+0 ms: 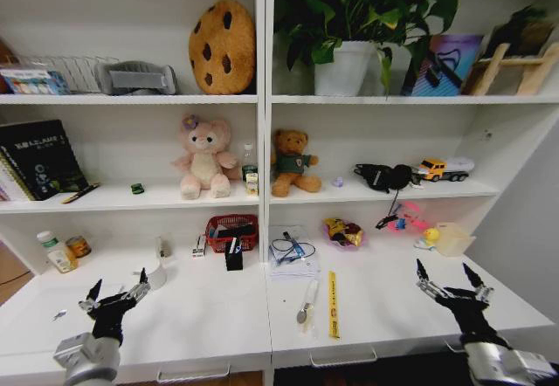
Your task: Organize the objects on the table.
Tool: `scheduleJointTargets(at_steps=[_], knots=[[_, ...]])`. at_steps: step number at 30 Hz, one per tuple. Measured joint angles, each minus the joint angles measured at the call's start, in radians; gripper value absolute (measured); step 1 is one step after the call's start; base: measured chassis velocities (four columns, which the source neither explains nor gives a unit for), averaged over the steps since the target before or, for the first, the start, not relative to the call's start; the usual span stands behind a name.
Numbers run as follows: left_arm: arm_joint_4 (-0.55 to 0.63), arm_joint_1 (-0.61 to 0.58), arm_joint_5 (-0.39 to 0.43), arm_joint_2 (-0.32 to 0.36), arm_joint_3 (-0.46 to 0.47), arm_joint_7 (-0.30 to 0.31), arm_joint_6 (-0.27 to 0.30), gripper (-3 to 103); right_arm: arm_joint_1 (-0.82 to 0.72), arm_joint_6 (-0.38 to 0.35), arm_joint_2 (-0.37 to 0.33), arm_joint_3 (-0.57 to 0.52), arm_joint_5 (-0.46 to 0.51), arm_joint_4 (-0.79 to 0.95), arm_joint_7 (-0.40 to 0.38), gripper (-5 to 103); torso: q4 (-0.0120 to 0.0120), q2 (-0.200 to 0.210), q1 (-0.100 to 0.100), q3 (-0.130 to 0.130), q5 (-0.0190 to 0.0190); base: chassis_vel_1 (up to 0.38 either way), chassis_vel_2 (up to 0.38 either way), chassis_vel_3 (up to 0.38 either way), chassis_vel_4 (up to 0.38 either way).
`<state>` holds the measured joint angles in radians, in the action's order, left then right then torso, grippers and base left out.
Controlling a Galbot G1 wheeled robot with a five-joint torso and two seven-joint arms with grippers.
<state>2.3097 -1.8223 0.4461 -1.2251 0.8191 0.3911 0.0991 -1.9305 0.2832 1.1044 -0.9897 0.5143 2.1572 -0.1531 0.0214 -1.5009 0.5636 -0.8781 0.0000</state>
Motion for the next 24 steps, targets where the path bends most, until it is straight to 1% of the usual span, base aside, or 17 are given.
scheduleJointTargets(at_steps=[5, 8, 9, 13, 17, 19, 20, 21, 22, 23, 24], knots=[[0.000, 0.000, 0.000, 0.000, 0.000, 0.000, 0.000, 100, 0.001, 0.000, 0.000, 0.000, 0.000, 0.000, 0.000, 100, -0.0005, 0.000, 0.000, 0.000, 0.0004, 0.008, 0.120, -0.015, -0.087], [0.000, 0.000, 0.000, 0.000, 0.000, 0.000, 0.000, 100, 0.001, 0.000, 0.000, 0.000, 0.000, 0.000, 0.000, 100, 0.0003, 0.000, 0.000, 0.000, -0.0007, 0.042, 0.192, -0.065, -0.206], [0.000, 0.000, 0.000, 0.000, 0.000, 0.001, 0.000, 100, 0.001, 0.000, 0.000, 0.001, 0.000, 0.000, 0.000, 100, 0.0001, 0.000, 0.000, 0.000, 0.0005, 0.128, 0.241, -0.115, -0.233], [0.000, 0.000, 0.000, 0.000, 0.000, 0.001, 0.000, 100, 0.001, 0.000, 0.000, 0.001, 0.000, 0.000, 0.000, 100, -0.0004, 0.000, 0.000, 0.000, -0.0002, 0.147, 0.267, -0.146, -0.274], [0.000, 0.000, -0.001, 0.000, 0.000, 0.001, 0.000, 100, 0.001, 0.000, 0.000, 0.001, 0.000, 0.000, 0.000, 100, 0.0002, 0.000, 0.000, 0.000, 0.0000, 0.221, 0.271, -0.202, -0.284], [0.000, 0.000, 0.000, 0.000, 0.000, 0.001, 0.000, 100, 0.001, 0.000, 0.000, 0.001, 0.000, 0.000, 0.000, 100, -0.0003, 0.000, 0.000, 0.000, 0.0001, 0.236, 0.247, -0.253, -0.214], [0.000, 0.000, -0.001, 0.000, 0.000, 0.002, 0.000, 100, 0.001, 0.000, 0.000, 0.001, 0.000, 0.000, 0.000, 100, -0.0008, 0.000, 0.001, 0.000, -0.0006, 0.200, 0.216, -0.253, -0.169], [0.000, 0.000, -0.001, 0.000, 0.000, 0.003, 0.000, 100, 0.001, 0.000, 0.000, 0.001, 0.000, 0.000, 0.000, 100, 0.0002, 0.000, 0.000, 0.000, -0.0009, 0.121, 0.116, -0.158, -0.169], [0.000, 0.000, -0.001, 0.000, 0.000, 0.003, 0.000, 100, 0.001, 0.000, 0.000, 0.001, 0.000, 0.000, 0.000, 100, 0.0002, 0.000, 0.000, 0.000, -0.0009, 0.121, 0.116, -0.158, -0.169], [0.000, 0.000, -0.001, 0.000, 0.000, 0.003, 0.000, 100, 0.000, 0.000, 0.000, 0.001, 0.000, 0.000, 0.000, 100, 0.0007, 0.000, 0.000, 0.000, -0.0005, 0.121, 0.006, -0.105, -0.119], [0.000, 0.000, -0.001, 0.000, 0.000, 0.002, 0.000, 100, 0.001, 0.000, 0.000, 0.001, 0.000, 0.000, 0.000, 100, 0.0001, 0.000, 0.000, 0.000, -0.0001, 0.058, 0.006, -0.039, -0.024]])
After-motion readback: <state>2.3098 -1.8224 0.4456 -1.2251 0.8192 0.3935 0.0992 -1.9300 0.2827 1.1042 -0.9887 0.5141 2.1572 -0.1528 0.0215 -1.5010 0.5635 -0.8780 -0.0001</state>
